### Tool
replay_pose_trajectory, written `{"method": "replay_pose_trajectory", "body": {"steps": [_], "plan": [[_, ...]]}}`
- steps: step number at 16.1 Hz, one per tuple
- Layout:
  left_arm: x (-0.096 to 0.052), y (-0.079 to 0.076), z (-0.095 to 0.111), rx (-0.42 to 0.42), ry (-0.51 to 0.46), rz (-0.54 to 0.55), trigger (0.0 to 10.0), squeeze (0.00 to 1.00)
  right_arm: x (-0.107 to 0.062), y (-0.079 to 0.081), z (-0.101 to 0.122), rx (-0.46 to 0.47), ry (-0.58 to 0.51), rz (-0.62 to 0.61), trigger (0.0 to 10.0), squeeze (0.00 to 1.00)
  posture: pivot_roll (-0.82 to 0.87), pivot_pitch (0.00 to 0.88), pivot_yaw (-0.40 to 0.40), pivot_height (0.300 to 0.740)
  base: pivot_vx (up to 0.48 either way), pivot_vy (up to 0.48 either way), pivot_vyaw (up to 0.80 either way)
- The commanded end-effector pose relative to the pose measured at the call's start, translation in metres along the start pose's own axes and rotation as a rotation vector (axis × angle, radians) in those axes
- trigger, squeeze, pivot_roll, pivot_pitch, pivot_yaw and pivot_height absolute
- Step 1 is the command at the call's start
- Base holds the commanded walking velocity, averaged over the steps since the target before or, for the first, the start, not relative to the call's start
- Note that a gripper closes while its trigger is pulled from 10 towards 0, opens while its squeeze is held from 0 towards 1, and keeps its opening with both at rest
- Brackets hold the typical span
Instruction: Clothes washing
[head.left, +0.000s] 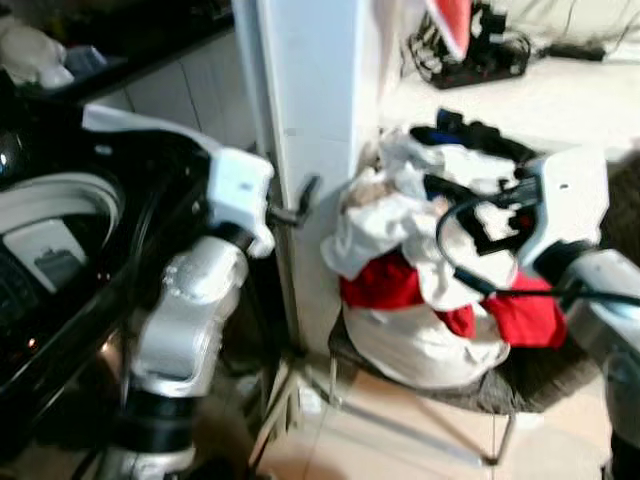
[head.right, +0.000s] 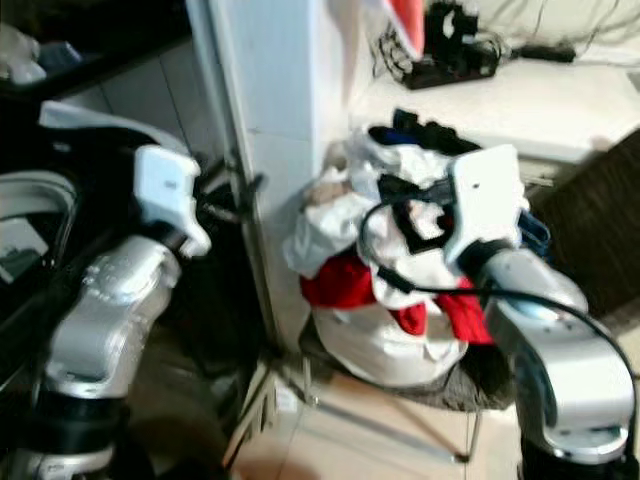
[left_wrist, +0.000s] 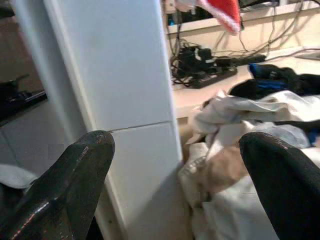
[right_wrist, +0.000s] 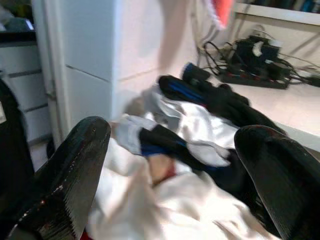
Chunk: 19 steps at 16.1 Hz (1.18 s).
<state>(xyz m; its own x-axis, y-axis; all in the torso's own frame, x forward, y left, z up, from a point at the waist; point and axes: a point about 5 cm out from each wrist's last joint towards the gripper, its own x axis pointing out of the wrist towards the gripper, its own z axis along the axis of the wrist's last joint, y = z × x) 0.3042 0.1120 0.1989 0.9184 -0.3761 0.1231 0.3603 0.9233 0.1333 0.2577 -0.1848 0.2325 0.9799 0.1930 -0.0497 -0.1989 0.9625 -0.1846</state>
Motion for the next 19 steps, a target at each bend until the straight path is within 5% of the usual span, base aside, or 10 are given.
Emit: {"method": "replay_pose_trajectory", "body": {"steps": [1, 10, 18, 19], "plan": [[-0.0008, 0.0082, 0.0033, 0.02, 0.001, 0.037, 10.0, 0.0, 0.0035, -0.0006, 0.0049, -0.009, -0.017, 0.003, 10.0, 0.0, -0.04, 0.0, 0.038, 0.74, 0.0, 0.0, 0.0], [0.0023, 0.0096, 0.002, 0.059, 0.013, 0.072, 10.0, 0.0, 0.006, -0.0072, 0.0049, -0.049, -0.013, -0.073, 10.0, 0.0, -0.06, 0.0, 0.047, 0.74, 0.0, 0.0, 0.0], [0.0077, 0.0122, 0.0071, 0.05, 0.011, 0.096, 10.0, 0.0, 0.0101, -0.0035, 0.0025, -0.004, -0.009, -0.102, 10.0, 0.0, -0.04, 0.0, 0.053, 0.74, 0.0, -0.441, 0.0], [0.0067, 0.0136, 0.005, -0.006, 0.026, 0.108, 10.0, 0.0, 0.0096, -0.002, -0.0018, -0.003, 0.012, -0.098, 10.0, 0.0, -0.04, 0.0, 0.052, 0.74, 0.0, 0.0, 0.0]]}}
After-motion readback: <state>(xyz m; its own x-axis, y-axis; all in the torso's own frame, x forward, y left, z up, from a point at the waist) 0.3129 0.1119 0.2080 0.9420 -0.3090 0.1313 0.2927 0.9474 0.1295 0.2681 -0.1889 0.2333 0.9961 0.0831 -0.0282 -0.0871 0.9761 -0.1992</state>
